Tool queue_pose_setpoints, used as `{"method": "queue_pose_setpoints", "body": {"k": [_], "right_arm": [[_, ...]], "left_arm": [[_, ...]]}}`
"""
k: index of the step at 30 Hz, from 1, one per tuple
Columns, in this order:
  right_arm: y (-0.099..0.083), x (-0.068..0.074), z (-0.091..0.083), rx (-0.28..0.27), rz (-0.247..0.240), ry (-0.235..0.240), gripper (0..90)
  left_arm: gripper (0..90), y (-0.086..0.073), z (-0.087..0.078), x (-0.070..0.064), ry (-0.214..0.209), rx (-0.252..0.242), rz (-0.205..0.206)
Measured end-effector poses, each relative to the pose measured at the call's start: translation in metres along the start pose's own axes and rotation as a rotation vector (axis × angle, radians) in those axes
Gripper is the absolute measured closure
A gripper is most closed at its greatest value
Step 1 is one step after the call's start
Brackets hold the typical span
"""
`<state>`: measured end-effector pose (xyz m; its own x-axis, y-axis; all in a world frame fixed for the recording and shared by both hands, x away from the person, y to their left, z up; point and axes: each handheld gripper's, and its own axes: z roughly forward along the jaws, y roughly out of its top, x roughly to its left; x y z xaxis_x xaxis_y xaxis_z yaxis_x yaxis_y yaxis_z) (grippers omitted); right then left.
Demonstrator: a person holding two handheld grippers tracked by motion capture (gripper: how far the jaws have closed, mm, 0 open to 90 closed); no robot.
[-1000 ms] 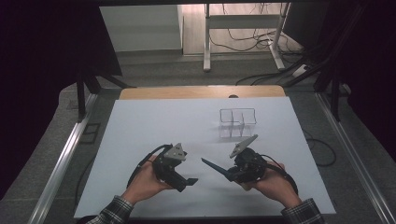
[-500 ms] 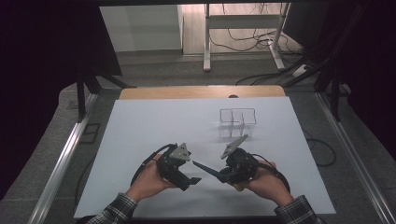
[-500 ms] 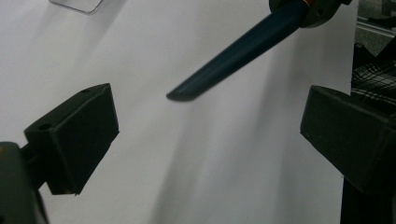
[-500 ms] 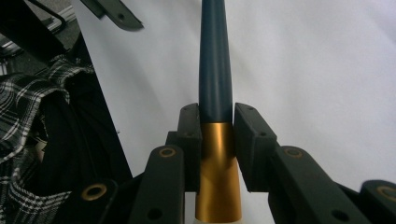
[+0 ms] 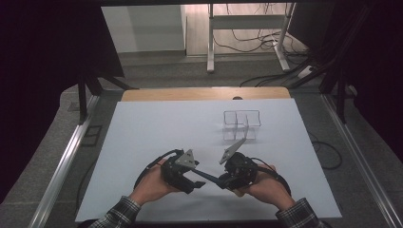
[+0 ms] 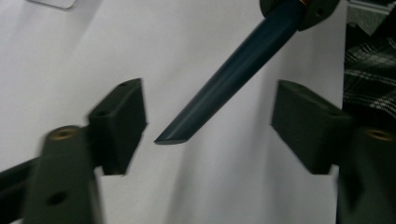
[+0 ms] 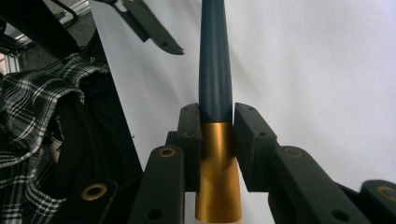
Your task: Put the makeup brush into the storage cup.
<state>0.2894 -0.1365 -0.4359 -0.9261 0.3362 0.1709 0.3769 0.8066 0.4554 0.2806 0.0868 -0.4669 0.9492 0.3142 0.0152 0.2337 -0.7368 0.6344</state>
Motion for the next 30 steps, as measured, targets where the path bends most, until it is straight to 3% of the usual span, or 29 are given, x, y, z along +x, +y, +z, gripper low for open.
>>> {"method": "queue_pose_setpoints", "body": {"k": [6, 14, 20, 23, 24, 25, 26, 27, 28, 29, 30], "right_arm": [[0.001, 0.002, 0.002, 0.013, -0.006, 0.01, 72.5], [0.002, 0.005, 0.007, 0.03, -0.018, 0.026, 72.5], [0.004, 0.007, 0.01, 0.031, -0.035, 0.025, 72.4], [0.003, 0.007, 0.009, 0.022, -0.055, 0.018, 70.4], [0.002, 0.007, 0.008, 0.003, -0.067, -0.008, 66.0], [0.002, 0.007, 0.006, -0.026, -0.067, -0.052, 60.5], [0.001, 0.005, 0.005, -0.04, -0.07, -0.055, 55.3], [0.001, 0.002, 0.005, -0.047, -0.065, -0.046, 43.2], [0.0, 0.001, 0.006, -0.058, -0.068, -0.073, 33.5], [-0.002, 0.001, 0.007, -0.065, -0.07, -0.103, 29.8], [-0.003, 0.0, 0.007, -0.062, -0.078, -0.111, 26.7]], "left_arm": [[40.7, -0.001, 0.002, -0.004, 0.025, 0.024, 0.043], [44.9, 0.001, 0.005, -0.009, 0.033, 0.03, 0.08], [57.1, 0.001, 0.006, -0.012, 0.01, 0.061, 0.128], [66.6, 0.001, 0.008, -0.014, -0.039, 0.105, 0.16], [73.3, 0.001, 0.009, -0.016, -0.084, 0.105, 0.165], [78.3, 0.003, 0.009, -0.017, -0.086, 0.096, 0.15], [78.5, 0.005, 0.008, -0.017, -0.078, 0.108, 0.145], [78.5, 0.005, 0.007, -0.017, -0.077, 0.106, 0.141], [78.4, 0.005, 0.006, -0.014, -0.08, 0.092, 0.117], [78.5, 0.003, 0.005, -0.011, -0.103, 0.08, 0.085], [78.4, 0.002, 0.004, -0.01, -0.094, 0.074, 0.073]]}}
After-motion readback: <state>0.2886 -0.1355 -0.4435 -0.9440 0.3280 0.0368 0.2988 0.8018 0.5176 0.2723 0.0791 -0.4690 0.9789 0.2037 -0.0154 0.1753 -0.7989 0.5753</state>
